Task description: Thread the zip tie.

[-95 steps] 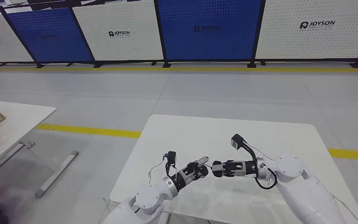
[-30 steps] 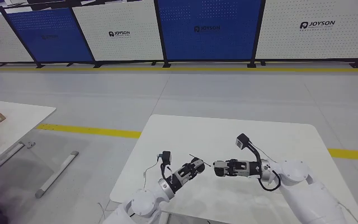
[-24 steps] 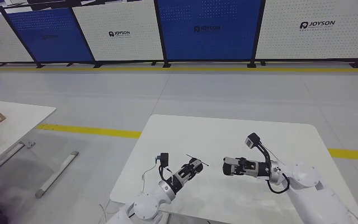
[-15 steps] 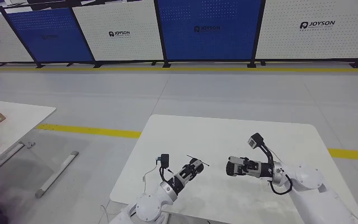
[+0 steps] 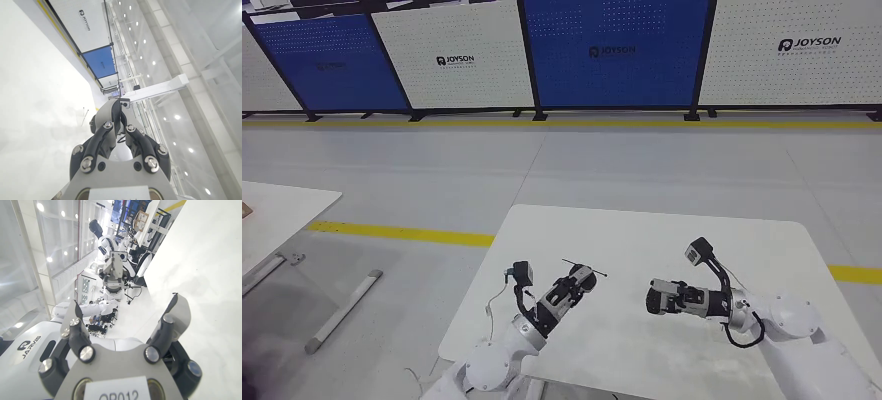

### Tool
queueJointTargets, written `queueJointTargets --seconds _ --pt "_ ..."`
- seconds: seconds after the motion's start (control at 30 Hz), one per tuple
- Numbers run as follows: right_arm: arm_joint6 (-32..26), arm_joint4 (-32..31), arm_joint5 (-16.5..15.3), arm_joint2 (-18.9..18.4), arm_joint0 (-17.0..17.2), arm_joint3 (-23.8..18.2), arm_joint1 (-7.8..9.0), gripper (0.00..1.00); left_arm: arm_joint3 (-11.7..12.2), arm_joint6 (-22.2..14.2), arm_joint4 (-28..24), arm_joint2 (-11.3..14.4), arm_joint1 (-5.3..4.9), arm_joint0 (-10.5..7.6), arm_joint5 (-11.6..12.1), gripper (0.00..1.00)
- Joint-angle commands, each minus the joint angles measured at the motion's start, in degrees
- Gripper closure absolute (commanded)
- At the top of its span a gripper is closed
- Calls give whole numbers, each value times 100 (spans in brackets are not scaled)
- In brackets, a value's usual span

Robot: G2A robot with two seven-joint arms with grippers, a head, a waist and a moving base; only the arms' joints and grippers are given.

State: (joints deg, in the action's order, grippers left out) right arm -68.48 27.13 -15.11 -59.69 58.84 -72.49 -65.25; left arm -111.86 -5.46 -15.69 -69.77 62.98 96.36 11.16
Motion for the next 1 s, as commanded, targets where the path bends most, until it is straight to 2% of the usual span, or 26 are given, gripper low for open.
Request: queueJointTargets --seconds 0.0,0.07,0.17,0.3,0.73,0.8,0.97 --pt "0 0 0 0 0 0 0 0 -301 13 56 -154 -20 174 39 100" --pt "0 0 0 0 0 0 0 0 -558 -68 41 -264 -37 315 35 100" --pt "0 0 0 0 0 0 0 0 -726 -157 52 -347 -48 402 -45 100" --pt "0 0 0 0 0 0 0 0 -665 -265 91 -266 -37 335 -218 100" --pt "0 0 0 0 0 0 0 0 -650 -254 97 -259 -34 319 -230 100" --pt "0 0 0 0 0 0 0 0 -583 -211 177 -224 -25 262 -299 100" --pt "0 0 0 0 0 0 0 0 -226 -234 489 -3 3 55 -683 100"
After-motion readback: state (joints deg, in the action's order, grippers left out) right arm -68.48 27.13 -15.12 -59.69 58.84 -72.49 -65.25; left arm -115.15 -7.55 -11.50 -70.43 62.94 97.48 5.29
